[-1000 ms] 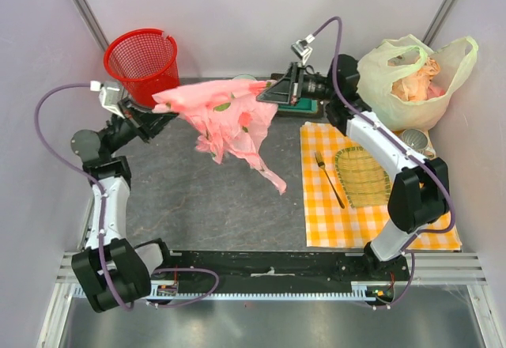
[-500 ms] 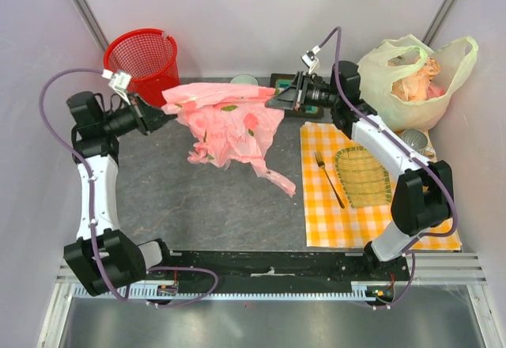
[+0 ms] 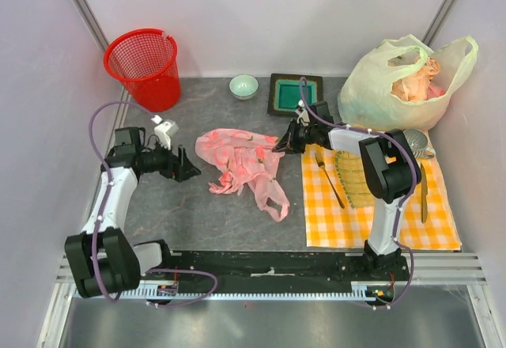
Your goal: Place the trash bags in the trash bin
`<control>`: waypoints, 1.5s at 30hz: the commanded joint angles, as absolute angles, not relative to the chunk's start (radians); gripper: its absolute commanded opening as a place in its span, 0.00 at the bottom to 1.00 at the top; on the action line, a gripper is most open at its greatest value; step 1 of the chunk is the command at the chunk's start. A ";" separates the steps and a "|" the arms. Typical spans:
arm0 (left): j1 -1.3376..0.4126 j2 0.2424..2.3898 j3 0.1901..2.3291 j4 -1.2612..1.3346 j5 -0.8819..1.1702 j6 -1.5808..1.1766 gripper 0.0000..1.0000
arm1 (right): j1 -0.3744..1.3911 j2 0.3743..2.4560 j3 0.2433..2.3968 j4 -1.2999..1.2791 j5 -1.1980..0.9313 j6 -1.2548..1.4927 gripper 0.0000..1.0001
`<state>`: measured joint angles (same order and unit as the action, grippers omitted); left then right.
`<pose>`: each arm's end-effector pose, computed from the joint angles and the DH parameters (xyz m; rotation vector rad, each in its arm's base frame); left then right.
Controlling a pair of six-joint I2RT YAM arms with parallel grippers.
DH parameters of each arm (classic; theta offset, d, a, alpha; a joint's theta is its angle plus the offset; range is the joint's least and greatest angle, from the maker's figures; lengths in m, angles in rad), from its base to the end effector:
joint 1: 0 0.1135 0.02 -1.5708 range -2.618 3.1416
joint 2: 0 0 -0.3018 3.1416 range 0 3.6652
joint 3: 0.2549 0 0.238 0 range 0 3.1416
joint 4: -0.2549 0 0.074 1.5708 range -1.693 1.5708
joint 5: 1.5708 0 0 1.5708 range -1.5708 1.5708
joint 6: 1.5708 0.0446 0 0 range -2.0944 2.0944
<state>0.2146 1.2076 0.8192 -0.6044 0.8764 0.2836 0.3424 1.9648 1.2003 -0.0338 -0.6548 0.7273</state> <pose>0.2073 0.0101 0.2781 0.3905 2.2357 -0.8560 0.3865 0.1666 0.1977 0.1400 2.5328 1.2551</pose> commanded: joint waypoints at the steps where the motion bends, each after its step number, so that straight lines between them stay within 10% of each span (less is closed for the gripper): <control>1: 0.068 1.106 0.801 -0.661 0.795 0.638 0.90 | 0.339 1.959 1.209 -0.012 -0.574 0.667 0.00; 15: -0.330 1.412 0.742 -0.400 0.585 0.769 0.89 | 0.331 1.960 1.204 -0.008 -0.572 0.654 0.00; 17: -0.347 1.459 0.747 -0.399 0.534 0.781 0.80 | 0.325 1.954 1.213 -0.008 -0.566 0.644 0.00; 21: -0.324 1.426 0.753 -0.512 0.413 0.804 0.19 | 0.296 1.945 1.259 -0.035 -0.509 0.591 0.00; 23: -0.284 1.335 0.723 -0.650 0.446 0.889 0.04 | 0.278 1.941 1.308 -0.090 -0.429 0.497 0.00; 35: -0.149 1.014 0.641 -0.919 0.488 0.955 0.02 | 0.351 2.003 1.492 -0.133 -0.366 0.299 0.01; 39: -0.149 1.113 0.710 -0.836 0.500 0.732 0.02 | 0.347 1.982 1.584 -0.313 -0.446 0.195 0.83; 45: -0.149 1.175 0.744 -0.811 0.535 0.626 0.02 | 0.313 1.844 1.579 -0.544 -0.537 0.023 0.98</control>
<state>-0.1520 1.1599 0.6987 -0.8455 0.4789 0.7578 0.3450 1.9610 1.5558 -0.3641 -0.4572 0.1833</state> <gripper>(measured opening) 0.028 0.979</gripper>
